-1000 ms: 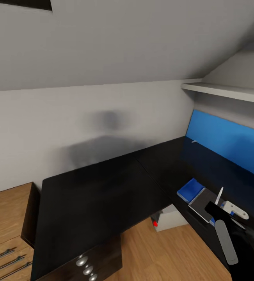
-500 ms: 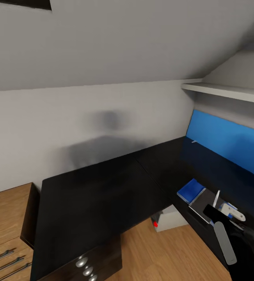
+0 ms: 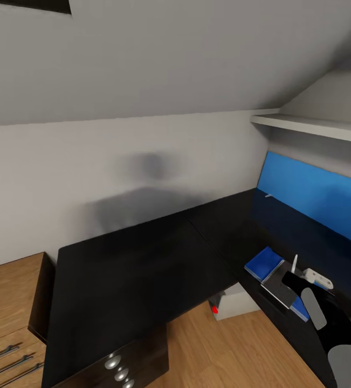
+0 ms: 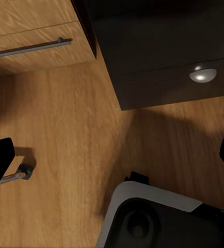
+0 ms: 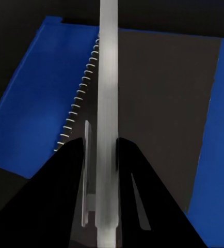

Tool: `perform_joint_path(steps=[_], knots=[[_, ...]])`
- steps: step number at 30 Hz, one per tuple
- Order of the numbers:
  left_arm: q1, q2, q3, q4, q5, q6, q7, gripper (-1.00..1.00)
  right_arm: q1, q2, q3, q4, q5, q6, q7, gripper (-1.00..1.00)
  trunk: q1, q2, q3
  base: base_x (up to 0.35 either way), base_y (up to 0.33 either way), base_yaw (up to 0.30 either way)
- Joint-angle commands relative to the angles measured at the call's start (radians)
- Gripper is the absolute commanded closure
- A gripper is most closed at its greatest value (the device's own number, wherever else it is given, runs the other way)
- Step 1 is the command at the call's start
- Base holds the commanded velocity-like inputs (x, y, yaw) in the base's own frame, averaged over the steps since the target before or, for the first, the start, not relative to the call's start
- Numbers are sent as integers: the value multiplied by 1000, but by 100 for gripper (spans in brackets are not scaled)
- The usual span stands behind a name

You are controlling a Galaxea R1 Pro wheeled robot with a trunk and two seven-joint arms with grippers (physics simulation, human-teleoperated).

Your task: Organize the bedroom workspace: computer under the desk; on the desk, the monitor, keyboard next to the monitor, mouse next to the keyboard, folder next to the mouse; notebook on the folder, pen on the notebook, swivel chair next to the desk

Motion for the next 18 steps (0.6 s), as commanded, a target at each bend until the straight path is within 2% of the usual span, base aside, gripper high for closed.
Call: perform_joint_path(steps=[1, 5, 9, 11, 15, 18], knots=[[0, 0, 0, -1, 8, -3, 0, -100, -5, -1, 0, 8, -11, -6, -2, 100, 0, -1, -1, 0, 0, 0], [0, 0, 0, -1, 8, -3, 0, -100, -16, -3, 0, 46, 9, -40, 6, 100, 0, -1, -1, 0, 0, 0], [0, 0, 0, -1, 7, -3, 0, -100, -29, -2, 1, 102, 51, -68, 16, 100, 0, -1, -1, 0, 0, 0], [0, 0, 0, -1, 7, -3, 0, -100, -43, -1, 5, 158, 78, -119, 36, 100, 0, -1, -1, 0, 0, 0], [0, 0, 0, -1, 7, -3, 0, -100, -73, -1, 13, 232, 97, -158, 48, 100, 0, -1, -1, 0, 0, 0], [0, 0, 0, -1, 7, -3, 0, -100, -81, -1, 15, 254, 100, -169, 50, 100, 0, -1, -1, 0, 0, 0]])
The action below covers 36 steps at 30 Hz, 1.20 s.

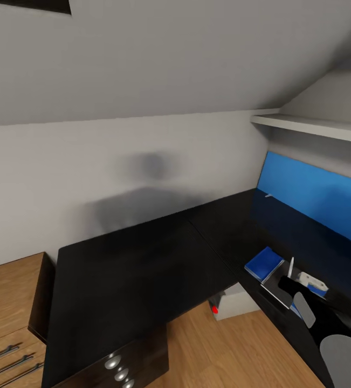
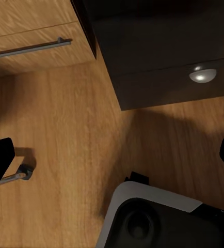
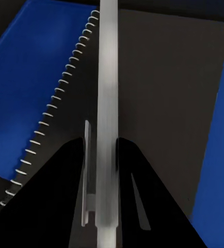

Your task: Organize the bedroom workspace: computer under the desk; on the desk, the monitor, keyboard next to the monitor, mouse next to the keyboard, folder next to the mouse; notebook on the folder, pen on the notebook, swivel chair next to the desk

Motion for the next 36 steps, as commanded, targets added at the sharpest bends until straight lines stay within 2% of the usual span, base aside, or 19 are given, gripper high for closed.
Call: perform_joint_path(steps=[1, 5, 6, 15, 20, 23, 24, 25, 26, 29, 32, 34, 35, 36], knots=[[0, 0, 0, -1, 8, -3, 1, -100, -2, 0, 1, 3, -10, -4, -3, 100, 0, -1, -1, 0, 0, 0], [0, 0, 0, -1, 8, -3, 0, -100, -5, 1, 3, 11, -9, -19, -2, 100, 0, -1, -1, 0, 0, 0], [0, 0, 0, -1, 8, -3, 1, -100, -6, 1, 3, 12, -8, -21, -2, -100, 0, -1, -1, 0, 0, 0], [0, 0, 0, -1, 8, -3, 0, -100, -6, 1, 7, 8, -9, -24, -1, -100, 0, -1, -1, 0, 0, 0], [0, 0, 0, -1, 8, -3, 0, -100, -6, 1, 7, -2, -9, -24, 2, -100, -19, 34, 15, 0, 0, 0], [0, 0, 0, -1, 8, -2, 0, -100, -6, 5, 11, -58, -9, -22, 5, -100, -30, 55, 24, 0, 0, 0], [0, 0, 0, -1, 8, 0, 0, -100, -3, 18, 26, -137, -9, -13, 2, -100, -34, 62, 27, 0, 0, 0], [0, 0, 0, -1, 8, 0, 0, -100, -1, 26, 35, -169, -9, -7, -1, -100, -38, 69, 30, 0, 0, 0], [0, 0, 0, -1, 9, 1, 0, -100, 15, 56, 65, -274, -3, 21, -23, -100, -42, 76, 33, 0, 0, 0], [0, 0, -1, -1, 8, 2, 0, -100, 65, 106, 94, -395, 20, 82, -93, -100, -53, 97, 43, 0, 0, 0], [0, 0, -1, -1, 8, 2, 0, -100, 119, 174, 140, -487, 66, 138, -190, -100, -53, 97, 43, 0, 0, 0], [0, 0, -1, -1, 9, 2, 0, -100, 139, 229, 200, -524, 96, 156, -238, -100, -53, 97, 43, 0, 0, 0], [0, 0, -1, -1, 9, 2, 0, -100, 144, 242, 215, -529, 100, 158, -246, -100, -53, 97, 43, 0, 0, 0], [0, 1, -1, -1, 9, 1, 0, -100, 182, 303, 314, -540, 115, 163, -279, -100, -53, 97, 43, 0, 0, 0]])
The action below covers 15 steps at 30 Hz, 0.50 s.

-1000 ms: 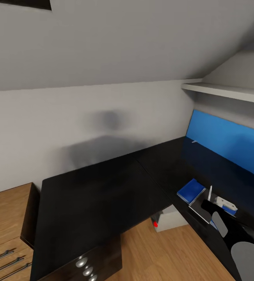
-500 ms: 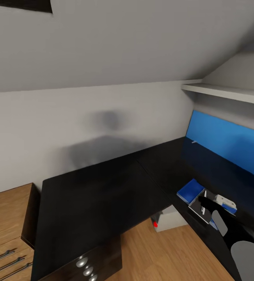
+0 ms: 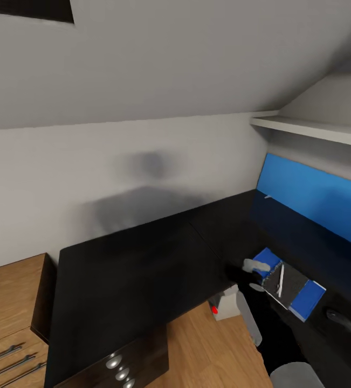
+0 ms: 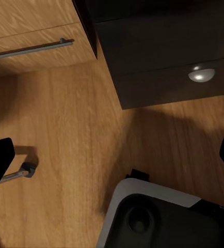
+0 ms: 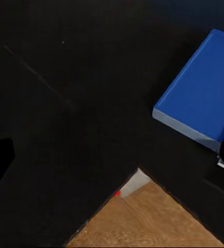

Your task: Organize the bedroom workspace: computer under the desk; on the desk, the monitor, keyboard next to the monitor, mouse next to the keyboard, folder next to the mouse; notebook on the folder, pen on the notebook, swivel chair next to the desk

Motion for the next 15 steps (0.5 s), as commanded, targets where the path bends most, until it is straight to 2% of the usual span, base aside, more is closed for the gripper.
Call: perform_joint_path(steps=[1, 2, 3, 4, 8, 9, 15], knots=[[1, 0, 0, -1, 9, -3, 1, -100, 12, 28, 45, -3, -3, 4, -18, -100, 0, -1, -1, 0, 0, 0], [1, 1, 0, -1, 9, -3, 1, -100, 23, 37, 80, -7, -2, 4, -31, -100, 0, -1, -1, 0, 0, 0], [1, 1, 0, -1, 9, -3, 1, -100, 28, 41, 96, -9, -2, 3, -38, -100, 0, -1, -1, 0, 0, 0], [1, 4, 0, 1, 9, -3, 1, -100, 55, 53, 169, -21, -6, -7, -107, -100, 0, -1, -1, 0, 0, 0], [1, 6, 0, 1, 10, -3, 1, -100, 63, 55, 205, -25, -8, -23, -131, -100, 0, -1, -1, -59, 0, 0], [1, 6, 0, 2, 10, -3, 1, -100, 64, 59, 224, -21, -10, -29, -137, -100, 0, -1, -1, -292, 0, 117], [1, 6, 0, 2, 10, -2, 1, -100, 65, 69, 250, -17, -6, -59, -141, -100, 0, -1, 3, -320, -21, 206]])
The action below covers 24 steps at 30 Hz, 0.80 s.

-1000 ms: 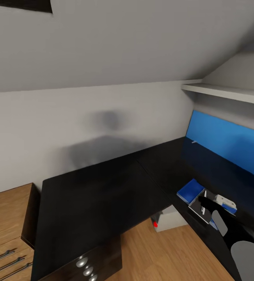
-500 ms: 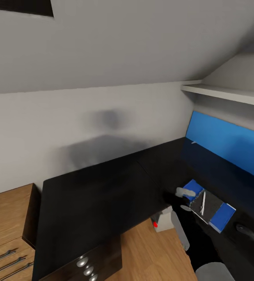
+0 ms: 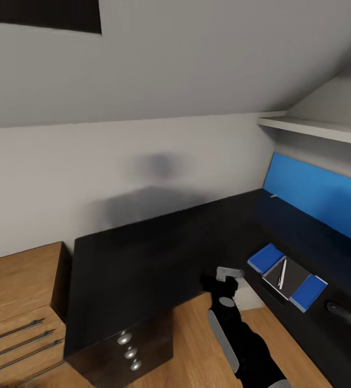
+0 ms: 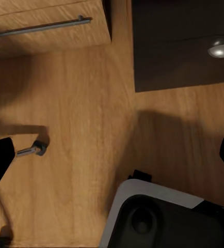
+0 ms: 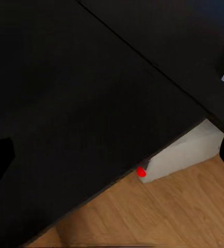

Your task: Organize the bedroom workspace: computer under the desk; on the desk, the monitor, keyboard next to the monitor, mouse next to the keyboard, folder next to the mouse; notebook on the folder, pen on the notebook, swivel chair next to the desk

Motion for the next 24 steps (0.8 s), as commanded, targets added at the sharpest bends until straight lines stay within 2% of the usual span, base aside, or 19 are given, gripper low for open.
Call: perform_joint_path(steps=[1, 5, 9, 10, 11, 14, 17, 24], knots=[[0, 0, -2, -1, 9, -3, 2, -100, -1, 0, 4, -1, -6, 1, -8, -100, 0, -1, -1, -330, -81, 258], [0, 0, -2, 14, 9, -3, 2, -100, -1, 1, 19, 8, -3, -4, -9, -100, 0, -1, 0, -328, -121, 272], [-1, 0, -2, 23, 9, -2, 2, -100, -1, 1, 66, 16, -2, -25, -39, -100, 0, -1, 0, -309, -171, 279], [-1, 1, -2, 28, 9, -2, 2, -100, -1, 1, 84, 23, -2, -40, -58, -100, 0, -1, 0, -296, -192, 280], [-7, 0, -2, 43, 9, -1, 2, -100, -1, 1, 127, 46, -1, -77, -95, -100, 0, -1, 0, -283, -213, 281], [-22, 1, -2, 69, 10, -1, 3, -100, -1, 0, 190, 87, 1, -133, -117, -100, 0, -1, 0, -274, -226, 262], [-40, 2, -1, 94, 11, 0, 6, -100, -1, 0, 228, 106, 1, -167, -131, -100, 0, -1, 0, -264, -238, 102], [-54, 2, 0, 114, 11, -2, 7, -100, -1, -1, 243, 110, -1, -178, -135, -100, 0, -1, 2, -280, -196, 53]])
